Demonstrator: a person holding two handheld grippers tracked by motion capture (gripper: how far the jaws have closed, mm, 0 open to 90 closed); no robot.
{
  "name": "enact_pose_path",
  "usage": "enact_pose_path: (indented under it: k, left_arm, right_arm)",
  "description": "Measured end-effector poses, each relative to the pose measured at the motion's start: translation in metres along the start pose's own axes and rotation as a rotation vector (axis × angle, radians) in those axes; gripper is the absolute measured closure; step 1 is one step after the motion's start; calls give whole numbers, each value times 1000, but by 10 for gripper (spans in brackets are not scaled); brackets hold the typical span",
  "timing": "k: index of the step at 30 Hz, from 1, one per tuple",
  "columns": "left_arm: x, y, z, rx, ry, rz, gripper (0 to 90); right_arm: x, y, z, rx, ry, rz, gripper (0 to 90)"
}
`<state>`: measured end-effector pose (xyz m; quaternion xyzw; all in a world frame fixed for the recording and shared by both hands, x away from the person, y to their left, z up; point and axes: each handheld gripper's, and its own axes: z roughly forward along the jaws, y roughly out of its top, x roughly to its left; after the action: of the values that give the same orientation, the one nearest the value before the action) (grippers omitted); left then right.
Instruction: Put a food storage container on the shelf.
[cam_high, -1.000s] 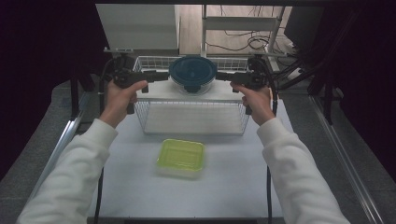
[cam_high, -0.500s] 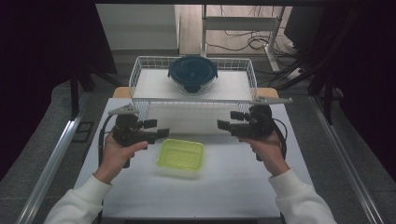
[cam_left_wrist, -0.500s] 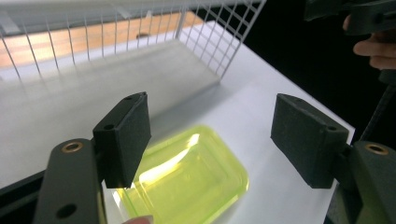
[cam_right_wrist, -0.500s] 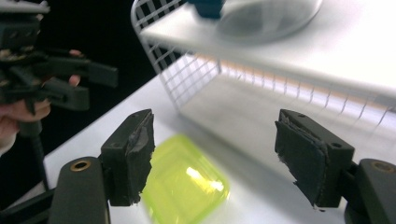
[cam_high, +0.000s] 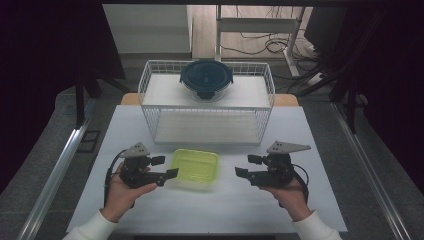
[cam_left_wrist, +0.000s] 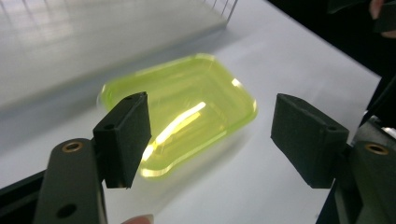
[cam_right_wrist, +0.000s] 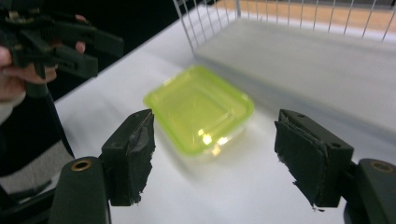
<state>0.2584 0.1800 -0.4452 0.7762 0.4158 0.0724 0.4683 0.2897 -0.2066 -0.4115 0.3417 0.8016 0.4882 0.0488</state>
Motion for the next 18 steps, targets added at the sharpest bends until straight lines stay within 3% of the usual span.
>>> enact_pose_path:
  k: [3,7,11,15,18]
  left_arm:
    - [2,-12,3,34,13,-6,283]
    - [4,-14,-1,25,17,-6,284]
    - [11,-18,-4,22,14,-32,300]
    - [11,-18,-3,29,-18,-35,359]
    - [10,-18,-2,32,-10,-27,357]
  right_arm:
    - [-1,-15,0,25,-10,10,286]
    - [-6,-25,1,42,-26,9,286]
    - [-9,-30,3,50,-31,22,287]
    - [-9,-31,2,36,-13,10,287]
    - [-10,-31,1,32,-18,9,287]
